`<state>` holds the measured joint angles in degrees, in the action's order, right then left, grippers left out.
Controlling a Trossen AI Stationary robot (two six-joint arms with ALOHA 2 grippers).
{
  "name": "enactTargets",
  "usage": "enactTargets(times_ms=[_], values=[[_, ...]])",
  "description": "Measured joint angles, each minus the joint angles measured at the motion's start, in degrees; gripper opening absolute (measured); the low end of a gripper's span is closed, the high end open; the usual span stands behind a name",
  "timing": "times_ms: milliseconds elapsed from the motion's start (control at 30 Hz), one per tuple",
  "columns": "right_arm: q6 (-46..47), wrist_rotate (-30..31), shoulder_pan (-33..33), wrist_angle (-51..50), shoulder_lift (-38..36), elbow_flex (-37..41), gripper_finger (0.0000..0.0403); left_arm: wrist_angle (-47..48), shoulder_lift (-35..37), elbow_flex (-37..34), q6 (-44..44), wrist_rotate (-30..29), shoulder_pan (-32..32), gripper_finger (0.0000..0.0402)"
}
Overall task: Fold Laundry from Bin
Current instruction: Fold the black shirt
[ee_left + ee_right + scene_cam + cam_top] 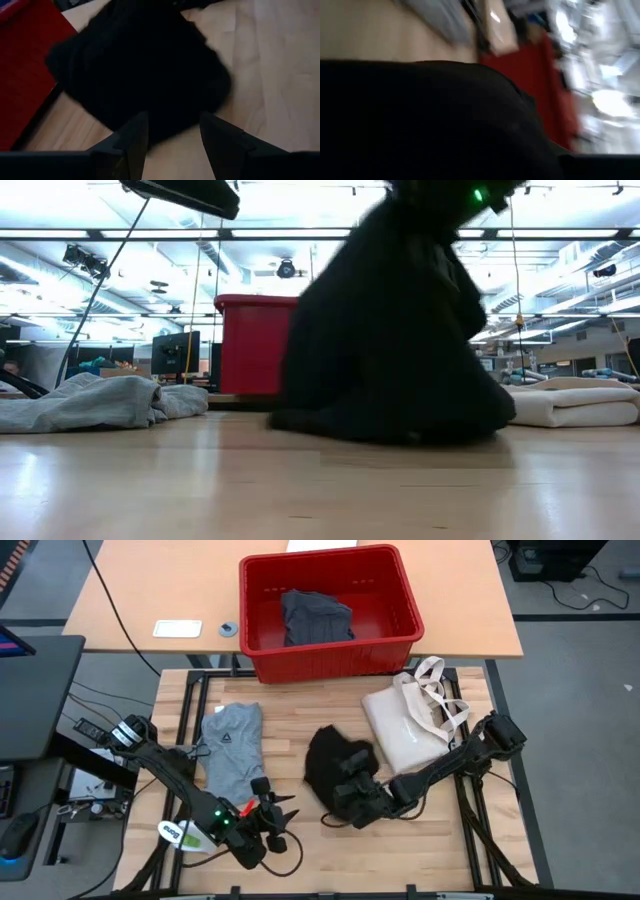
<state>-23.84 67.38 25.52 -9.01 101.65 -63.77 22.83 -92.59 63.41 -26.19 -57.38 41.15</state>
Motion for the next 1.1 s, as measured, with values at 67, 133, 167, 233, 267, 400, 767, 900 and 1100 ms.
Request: enactTargets(times_ms=[67,133,167,233,267,400,767,900,1100], values=[[-1.5,-6.0,0.0,6.5,-0.1,0.0,0.0051,0.5,0.5,0.0,-1.5,2.6,0.3,0.0181],[-2.4,-9.6,0.0,11.7,-0.1,0.0,0.0051,1.3,0.6,0.1,-4.3,7.5,-0.1,0.0181],[-2.7,-11.5,0.0,14.2,-0.1,0.0,0.0052,2.1,0.6,0.0,-5.5,10.1,-0.2,0.0181],[-2.7,-14.8,0.0,19.5,-0.1,0.0,0.0052,3.0,0.2,0.0,-8.2,13.5,-0.2,0.0181],[-2.7,-15.8,0.0,21.9,-0.1,0.0,0.0052,2.7,-0.2,0.0,-9.3,14.2,-0.2,0.0181],[-3.0,-17.1,0.1,32.0,-0.1,0.0,0.0052,0.7,-2.7,-0.1,-9.4,15.0,0.5,0.0181],[-1.5,-16.2,2.4,53.5,-0.1,0.0,0.0052,-1.5,-6.9,-0.1,-1.0,6.2,-4.1,0.0181],[-9.8,-4.3,5.2,51.9,-0.5,0.0,0.0053,1.5,-5.0,-0.1,-1.1,6.9,-4.2,0.0181],[-23.6,8.5,7.1,52.3,-1.4,0.0,0.0053,-4.7,-2.1,0.0,0.1,9.8,1.3,0.0181]])
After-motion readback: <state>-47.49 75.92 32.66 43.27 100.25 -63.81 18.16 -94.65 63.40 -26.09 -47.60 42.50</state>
